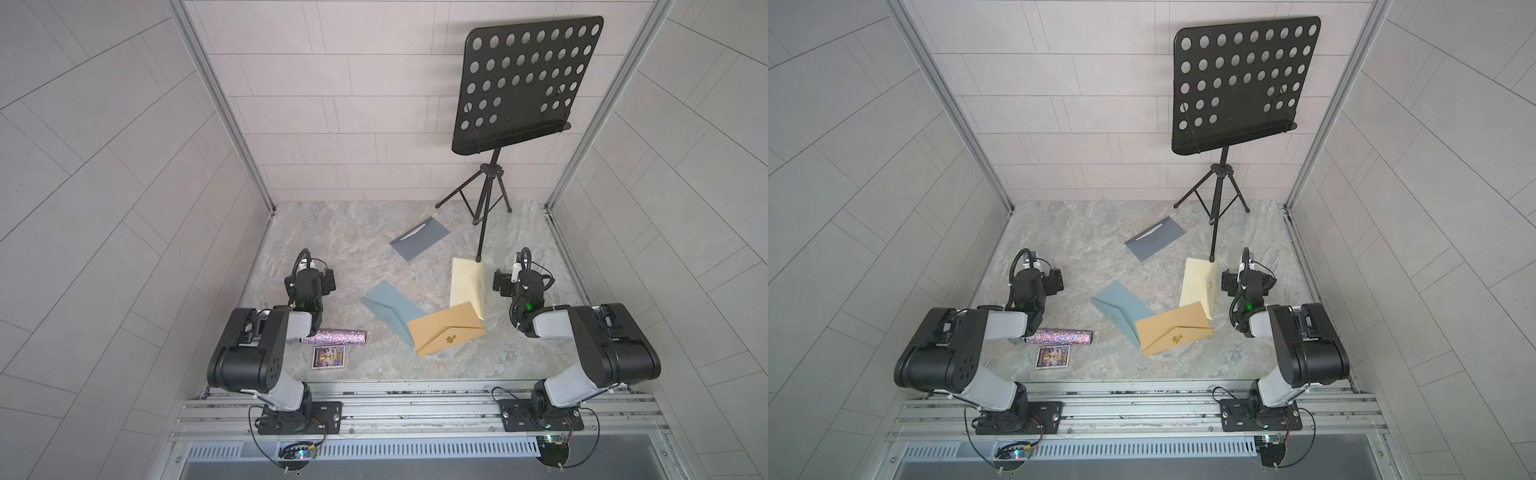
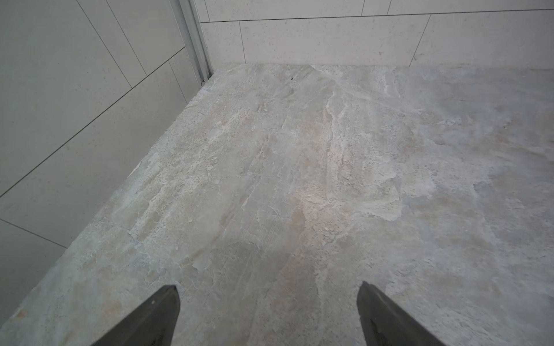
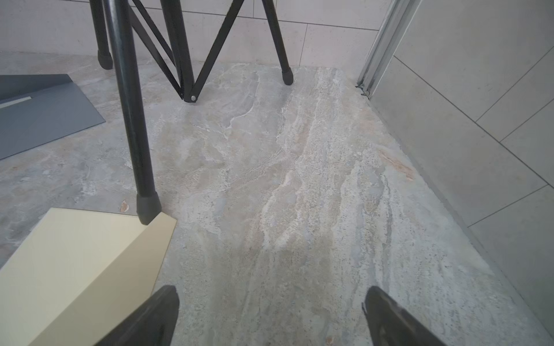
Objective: Take the letter paper out of the envelope
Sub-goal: Pick up the envelope from the envelope.
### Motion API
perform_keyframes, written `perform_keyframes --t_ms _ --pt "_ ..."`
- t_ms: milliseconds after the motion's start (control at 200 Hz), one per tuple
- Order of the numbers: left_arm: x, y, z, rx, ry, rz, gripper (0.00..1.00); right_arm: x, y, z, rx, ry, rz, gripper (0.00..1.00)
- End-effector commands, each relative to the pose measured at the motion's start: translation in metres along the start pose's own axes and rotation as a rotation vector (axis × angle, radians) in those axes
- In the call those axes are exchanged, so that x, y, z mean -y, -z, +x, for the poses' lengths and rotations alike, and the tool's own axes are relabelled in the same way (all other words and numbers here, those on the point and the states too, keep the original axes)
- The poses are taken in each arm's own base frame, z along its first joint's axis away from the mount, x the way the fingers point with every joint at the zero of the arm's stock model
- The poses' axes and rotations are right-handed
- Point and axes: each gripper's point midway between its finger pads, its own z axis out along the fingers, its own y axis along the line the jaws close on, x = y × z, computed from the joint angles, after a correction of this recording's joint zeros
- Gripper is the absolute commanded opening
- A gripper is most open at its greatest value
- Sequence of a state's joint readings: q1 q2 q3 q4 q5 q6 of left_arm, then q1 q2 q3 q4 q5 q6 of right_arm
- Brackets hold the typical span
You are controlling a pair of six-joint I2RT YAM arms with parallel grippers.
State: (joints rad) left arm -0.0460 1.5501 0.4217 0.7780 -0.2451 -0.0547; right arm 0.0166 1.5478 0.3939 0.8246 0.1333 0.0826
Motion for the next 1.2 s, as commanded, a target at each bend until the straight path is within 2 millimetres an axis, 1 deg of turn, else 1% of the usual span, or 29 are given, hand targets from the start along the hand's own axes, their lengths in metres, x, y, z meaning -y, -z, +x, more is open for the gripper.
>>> perform_keyframes --t_ms 0,130,640,680,725,800,810,820,845,860,875,885,941,981,1036,1061,1111,1131,1146,1186,1196 --pt "-0.001 -0.001 -0.008 0.035 0.006 -0.002 1.00 0.000 0.001 -0.008 0.022 -0.003 -0.003 1.00" --pt "0.000 0.001 -0.006 -0.002 -0.007 0.002 1.00 0.000 0.001 -0.007 0.020 -0.002 -0.003 1.00" --pt "0.000 0.002 -0.007 0.006 -0.003 0.004 1.00 0.000 0.001 -0.007 0.018 -0.002 -0.004 1.00" --pt "-0.001 0.005 -0.012 0.026 0.006 0.004 1.00 0.000 0.002 -0.011 0.031 -0.002 -0.006 1.00" --pt "-0.003 0.010 -0.022 0.050 0.007 0.003 1.00 0.001 0.004 -0.019 0.034 0.000 -0.001 1.00" --pt "-0.015 0.024 -0.036 0.040 0.020 -0.061 1.00 0.009 0.008 -0.037 0.010 0.003 0.068 1.00" --pt "-0.017 0.026 -0.038 0.039 0.023 -0.075 1.00 0.011 0.008 -0.037 -0.009 0.005 0.080 1.00" --pt "-0.020 0.028 -0.041 0.043 0.029 -0.087 1.00 0.013 0.009 -0.042 -0.013 0.001 0.089 1.00" --pt "-0.025 0.032 -0.048 0.048 0.044 -0.113 1.00 0.018 0.009 -0.047 -0.046 -0.001 0.117 1.00" --pt "-0.029 0.034 -0.053 0.058 0.062 -0.132 1.00 0.021 0.009 -0.054 -0.048 -0.010 0.137 1.00" --pt "-0.033 0.037 -0.059 0.074 0.092 -0.151 1.00 0.024 0.010 -0.055 -0.058 -0.016 0.158 1.00" --pt "-0.035 0.038 -0.064 0.088 0.112 -0.160 1.00 0.025 0.010 -0.069 -0.036 -0.028 0.166 1.00" --pt "-0.039 0.047 -0.096 0.167 0.187 -0.167 1.00 0.027 0.012 -0.101 0.008 -0.013 0.171 1.00" --pt "-0.040 0.050 -0.122 0.208 0.233 -0.164 1.00 0.031 0.018 -0.129 0.065 -0.021 0.193 1.00" --pt "-0.037 0.053 -0.159 0.239 0.279 -0.150 1.00 0.042 0.028 -0.171 0.151 -0.064 0.234 1.00" --pt "-0.037 0.057 -0.180 0.259 0.306 -0.144 1.00 0.045 0.036 -0.193 0.182 -0.077 0.239 1.00" --pt "-0.037 0.066 -0.217 0.292 0.357 -0.137 1.00 0.052 0.054 -0.241 0.240 -0.112 0.246 1.00" --pt "-0.039 0.072 -0.234 0.314 0.389 -0.139 1.00 0.054 0.064 -0.263 0.263 -0.137 0.243 1.00" --pt "-0.041 0.076 -0.242 0.324 0.414 -0.144 1.00 0.056 0.071 -0.278 0.276 -0.160 0.242 1.00" --pt "-0.049 0.089 -0.272 0.360 0.538 -0.160 1.00 0.061 0.087 -0.306 0.299 -0.234 0.239 1.00" --pt "-0.053 0.091 -0.276 0.359 0.573 -0.171 1.00 0.064 0.092 -0.314 0.312 -0.264 0.244 1.00"
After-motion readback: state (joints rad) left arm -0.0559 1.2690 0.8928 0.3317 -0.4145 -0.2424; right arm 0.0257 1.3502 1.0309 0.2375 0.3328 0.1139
